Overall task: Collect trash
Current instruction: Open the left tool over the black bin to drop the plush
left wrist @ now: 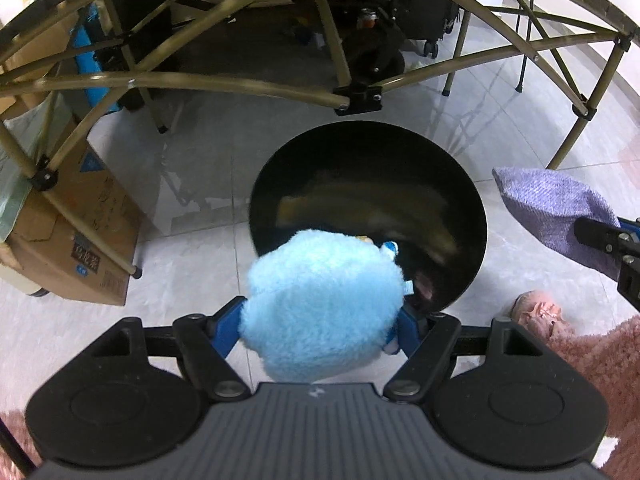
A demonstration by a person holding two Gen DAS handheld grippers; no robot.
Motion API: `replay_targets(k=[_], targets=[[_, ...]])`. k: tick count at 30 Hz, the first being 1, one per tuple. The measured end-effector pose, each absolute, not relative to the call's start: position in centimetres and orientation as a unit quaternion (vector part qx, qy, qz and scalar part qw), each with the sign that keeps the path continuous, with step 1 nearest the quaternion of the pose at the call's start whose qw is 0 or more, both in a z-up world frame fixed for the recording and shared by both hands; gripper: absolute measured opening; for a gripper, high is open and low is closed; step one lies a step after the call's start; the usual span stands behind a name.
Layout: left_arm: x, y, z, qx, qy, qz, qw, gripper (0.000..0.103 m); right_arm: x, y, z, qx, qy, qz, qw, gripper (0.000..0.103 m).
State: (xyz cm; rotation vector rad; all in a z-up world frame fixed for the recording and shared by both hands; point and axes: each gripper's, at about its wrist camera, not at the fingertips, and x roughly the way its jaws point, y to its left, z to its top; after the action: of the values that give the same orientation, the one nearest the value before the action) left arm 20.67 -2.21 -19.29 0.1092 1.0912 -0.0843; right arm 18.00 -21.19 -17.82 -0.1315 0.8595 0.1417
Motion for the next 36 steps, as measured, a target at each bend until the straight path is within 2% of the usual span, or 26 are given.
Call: replay_targets(k=[25,28,29,30,36], targets=[[28.3,-7.8,-21.3,0.057,0.547,-0.046,0.834,0.077,21.8,-24.4,-17.1,-0.040,0.401,0.012,0.915,0.008],[28.6,-7.8,-21.4,0.050,0.557,-0.049,0.828,0.086,21.9,-24.6,-17.1,-0.039,0.399,0.010,0.916,0.008],[28.7,-7.6,-21.5,0.044,0.563,-0.049,0.824,0.098,21.8,-24.6,-17.1,-0.039,0.399,0.009,0.916,0.008],[28.8,-7.5,-21.5,0.039,0.566,-0.046,0.822,0.103,21.7,-24.6,-17.1,-0.039,0.398,0.009,0.916,0.008],[29.2,-6.7,-21.5,0.030,0.575,-0.029,0.817,0.103,21.6,-24.5,-17.1,-0.042,0.397,0.007,0.917,0.008]])
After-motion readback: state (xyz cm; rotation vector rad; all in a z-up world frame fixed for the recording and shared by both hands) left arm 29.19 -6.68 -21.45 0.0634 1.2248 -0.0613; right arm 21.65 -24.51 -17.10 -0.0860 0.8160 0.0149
